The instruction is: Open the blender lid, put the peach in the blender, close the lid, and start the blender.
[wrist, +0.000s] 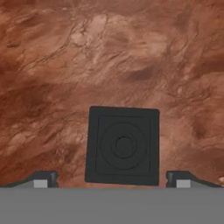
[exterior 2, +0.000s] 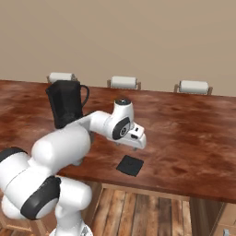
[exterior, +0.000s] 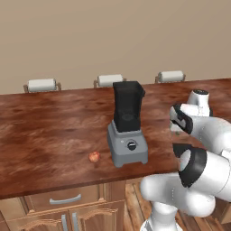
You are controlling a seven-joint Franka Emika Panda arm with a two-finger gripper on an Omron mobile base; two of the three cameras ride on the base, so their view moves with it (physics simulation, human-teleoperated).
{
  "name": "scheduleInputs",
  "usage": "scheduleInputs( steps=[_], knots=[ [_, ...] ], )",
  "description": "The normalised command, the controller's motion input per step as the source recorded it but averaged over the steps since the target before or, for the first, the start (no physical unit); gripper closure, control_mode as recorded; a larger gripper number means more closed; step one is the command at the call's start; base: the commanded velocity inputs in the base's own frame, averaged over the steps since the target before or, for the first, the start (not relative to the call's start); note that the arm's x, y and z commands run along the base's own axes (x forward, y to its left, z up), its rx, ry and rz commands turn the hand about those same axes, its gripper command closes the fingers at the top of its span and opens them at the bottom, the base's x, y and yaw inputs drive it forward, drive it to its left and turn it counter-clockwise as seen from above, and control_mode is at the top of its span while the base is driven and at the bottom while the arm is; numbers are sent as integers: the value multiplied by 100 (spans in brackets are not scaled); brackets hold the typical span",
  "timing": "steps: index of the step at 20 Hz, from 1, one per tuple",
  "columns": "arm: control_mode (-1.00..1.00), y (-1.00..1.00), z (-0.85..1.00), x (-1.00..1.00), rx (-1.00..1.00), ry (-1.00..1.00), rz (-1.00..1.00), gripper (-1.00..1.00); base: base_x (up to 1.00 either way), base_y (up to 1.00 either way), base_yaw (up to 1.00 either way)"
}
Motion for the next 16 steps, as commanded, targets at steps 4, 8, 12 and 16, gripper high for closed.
scheduleInputs(
  steps=[4, 8, 12, 16],
  knots=[
    [-100, 72, 50, -34, -1, 0, 7, -100, 0, 0, 0],
    [-100, 76, 47, -39, -3, 0, 8, -100, 0, 0, 0],
    [-100, 81, 38, -41, -6, 0, 9, -100, 0, 0, 0],
    [-100, 86, 28, -46, -8, 0, 11, -100, 0, 0, 0]
  ],
)
